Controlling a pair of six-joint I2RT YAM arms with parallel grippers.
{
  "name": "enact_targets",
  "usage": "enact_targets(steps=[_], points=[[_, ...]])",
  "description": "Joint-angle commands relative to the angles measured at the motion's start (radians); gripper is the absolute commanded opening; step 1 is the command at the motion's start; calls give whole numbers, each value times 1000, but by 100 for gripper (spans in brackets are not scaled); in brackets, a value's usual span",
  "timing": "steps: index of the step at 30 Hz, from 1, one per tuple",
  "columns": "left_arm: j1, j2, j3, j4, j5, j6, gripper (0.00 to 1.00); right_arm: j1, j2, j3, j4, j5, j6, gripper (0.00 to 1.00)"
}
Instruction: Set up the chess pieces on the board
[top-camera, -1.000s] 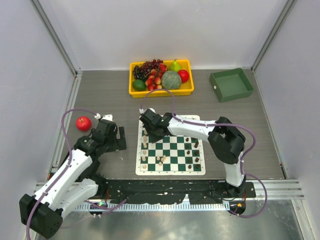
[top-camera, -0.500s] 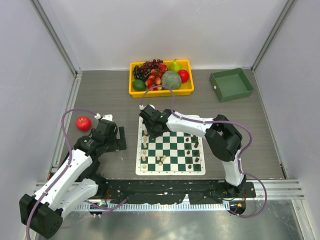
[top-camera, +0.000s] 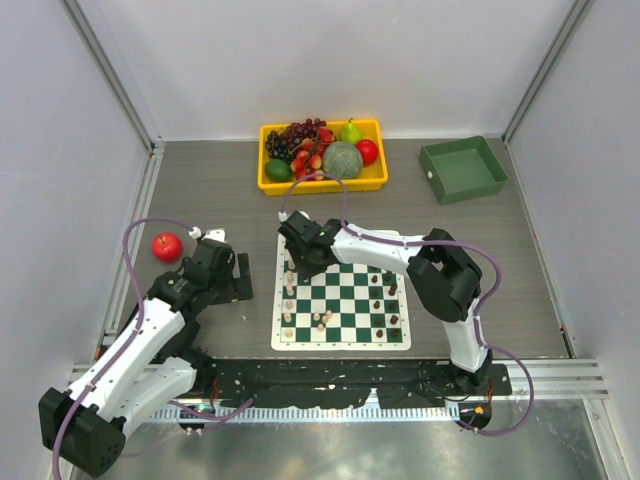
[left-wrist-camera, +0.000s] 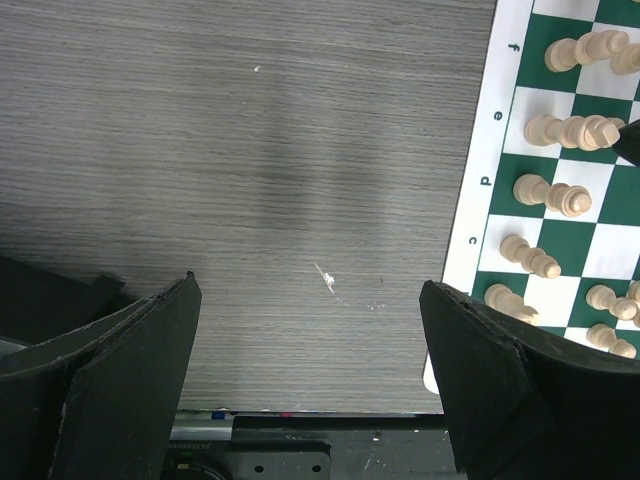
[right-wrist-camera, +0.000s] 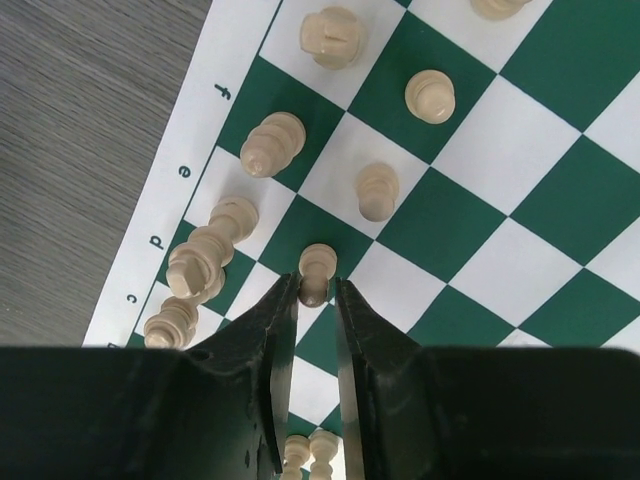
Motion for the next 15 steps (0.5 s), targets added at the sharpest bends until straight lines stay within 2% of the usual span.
enact_targets(steps=[1,9,15], points=[[4,-4,3,8,-14,0,99,2,0,21,9,-17,-6,29],[4,-10,7,7,-8,-4,100,2,-81,10,0,1,-2,36],[4,-7,12,10,-4,-3,100,4,-236,-114,22,-5,25,38]])
